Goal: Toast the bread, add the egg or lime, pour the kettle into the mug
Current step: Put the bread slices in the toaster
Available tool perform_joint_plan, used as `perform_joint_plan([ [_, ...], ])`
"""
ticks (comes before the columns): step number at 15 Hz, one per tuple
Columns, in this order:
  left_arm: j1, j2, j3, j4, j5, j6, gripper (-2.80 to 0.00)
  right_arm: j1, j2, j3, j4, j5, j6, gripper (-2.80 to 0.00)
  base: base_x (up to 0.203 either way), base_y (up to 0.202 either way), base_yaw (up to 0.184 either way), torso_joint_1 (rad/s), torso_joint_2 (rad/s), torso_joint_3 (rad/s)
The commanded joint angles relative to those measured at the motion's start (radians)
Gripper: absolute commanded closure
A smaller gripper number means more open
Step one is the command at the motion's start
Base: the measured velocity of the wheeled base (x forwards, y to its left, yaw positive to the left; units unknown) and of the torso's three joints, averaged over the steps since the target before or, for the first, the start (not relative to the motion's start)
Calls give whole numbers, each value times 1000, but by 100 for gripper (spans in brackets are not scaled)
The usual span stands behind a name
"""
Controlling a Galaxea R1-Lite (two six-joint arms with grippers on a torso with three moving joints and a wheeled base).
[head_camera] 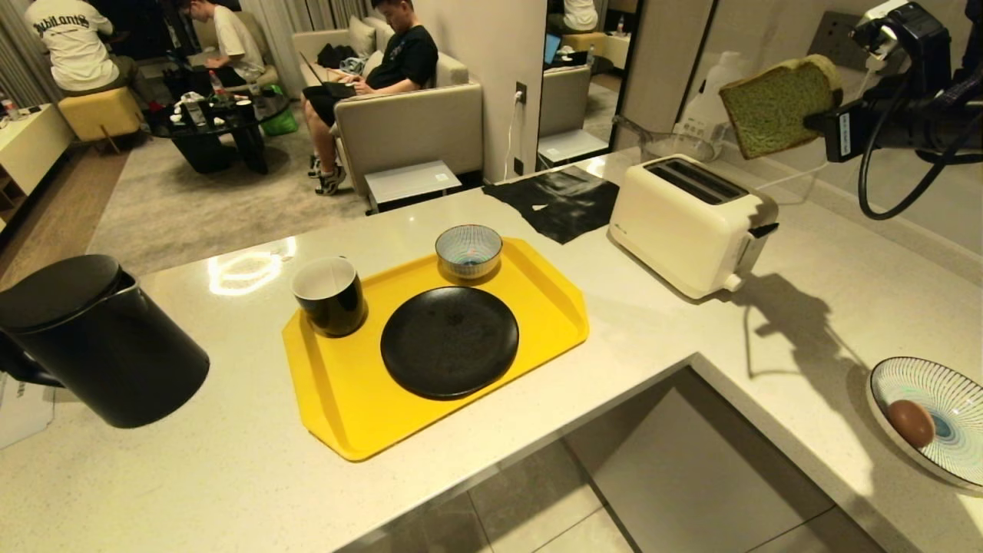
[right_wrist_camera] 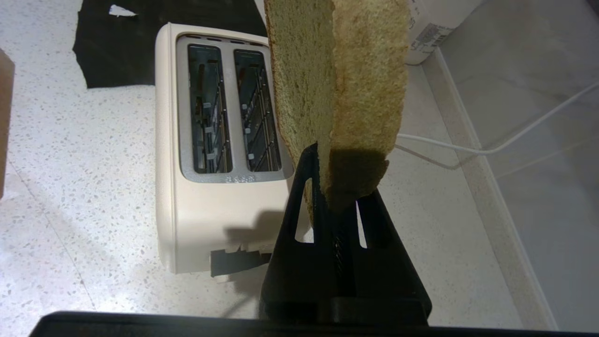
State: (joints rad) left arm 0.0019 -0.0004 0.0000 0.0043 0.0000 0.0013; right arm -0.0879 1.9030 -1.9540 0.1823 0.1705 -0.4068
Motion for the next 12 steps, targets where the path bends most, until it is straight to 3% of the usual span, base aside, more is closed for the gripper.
perform_joint_plan([
  [1, 1, 0, 0, 0, 0, 0, 0, 0, -2, 0, 2, -1, -4, 0, 0, 0, 0, 0, 0, 0],
  [12, 1, 0, 0, 0, 0, 0, 0, 0, -53, 0, 49, -18, -6, 0, 0, 0, 0, 0, 0, 0],
])
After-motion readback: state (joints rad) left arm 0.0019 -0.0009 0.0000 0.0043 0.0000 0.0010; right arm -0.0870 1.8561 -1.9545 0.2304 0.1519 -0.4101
